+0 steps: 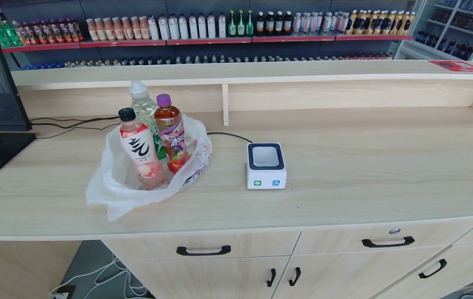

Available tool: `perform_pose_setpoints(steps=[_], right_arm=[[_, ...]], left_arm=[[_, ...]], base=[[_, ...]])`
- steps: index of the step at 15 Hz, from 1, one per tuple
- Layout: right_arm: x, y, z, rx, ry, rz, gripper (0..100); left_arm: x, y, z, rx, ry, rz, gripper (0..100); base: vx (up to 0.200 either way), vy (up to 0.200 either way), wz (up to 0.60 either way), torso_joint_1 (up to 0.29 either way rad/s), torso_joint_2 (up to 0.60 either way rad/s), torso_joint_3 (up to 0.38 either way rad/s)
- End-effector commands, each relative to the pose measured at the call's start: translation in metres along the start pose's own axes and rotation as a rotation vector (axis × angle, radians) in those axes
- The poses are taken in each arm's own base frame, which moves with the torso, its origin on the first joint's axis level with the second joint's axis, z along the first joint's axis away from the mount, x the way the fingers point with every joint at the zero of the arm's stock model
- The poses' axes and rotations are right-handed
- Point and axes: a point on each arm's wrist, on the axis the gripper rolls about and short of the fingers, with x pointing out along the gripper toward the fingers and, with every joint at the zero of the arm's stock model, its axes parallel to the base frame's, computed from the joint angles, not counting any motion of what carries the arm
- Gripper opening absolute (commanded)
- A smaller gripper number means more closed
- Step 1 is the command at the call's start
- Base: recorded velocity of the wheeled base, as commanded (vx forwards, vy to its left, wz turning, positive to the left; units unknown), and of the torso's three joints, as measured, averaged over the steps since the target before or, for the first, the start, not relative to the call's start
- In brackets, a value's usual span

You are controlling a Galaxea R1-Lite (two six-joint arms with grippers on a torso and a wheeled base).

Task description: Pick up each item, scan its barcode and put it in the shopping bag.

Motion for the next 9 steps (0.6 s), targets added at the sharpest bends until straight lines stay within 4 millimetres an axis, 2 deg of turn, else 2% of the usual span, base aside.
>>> perform_pose_setpoints(steps=[1, 4, 7, 9], right_arm=[[0.0001, 0.0, 0.0, 0.003, 0.001, 0.0, 100], [0.0001, 0.0, 0.0, 0.0, 0.001, 0.0, 100], [0.0001, 0.0, 0.0, -0.001, 0.001, 0.0, 100], [0.0001, 0.0, 0.0, -0.003, 0.001, 0.0, 100]], left_arm=[[0.0001, 0.0, 0.0, 0.0, 0.001, 0.001, 100], [0.0001, 0.0, 0.0, 0.001, 0.001, -0.001, 100], [0.0, 0.0, 0.0, 0.0, 0.0, 0.001, 100], [0.0001, 0.0, 0.0, -0.002, 0.001, -0.001, 100]], base=[[0.0, -0.2, 0.0, 0.007, 0.0, 0.012], [0.0, -0.2, 0.0, 0.001, 0.0, 0.004], [0.0, 0.0, 0.0, 0.0, 0.0, 0.0], [-0.2, 0.0, 0.0, 0.0, 0.0, 0.002]])
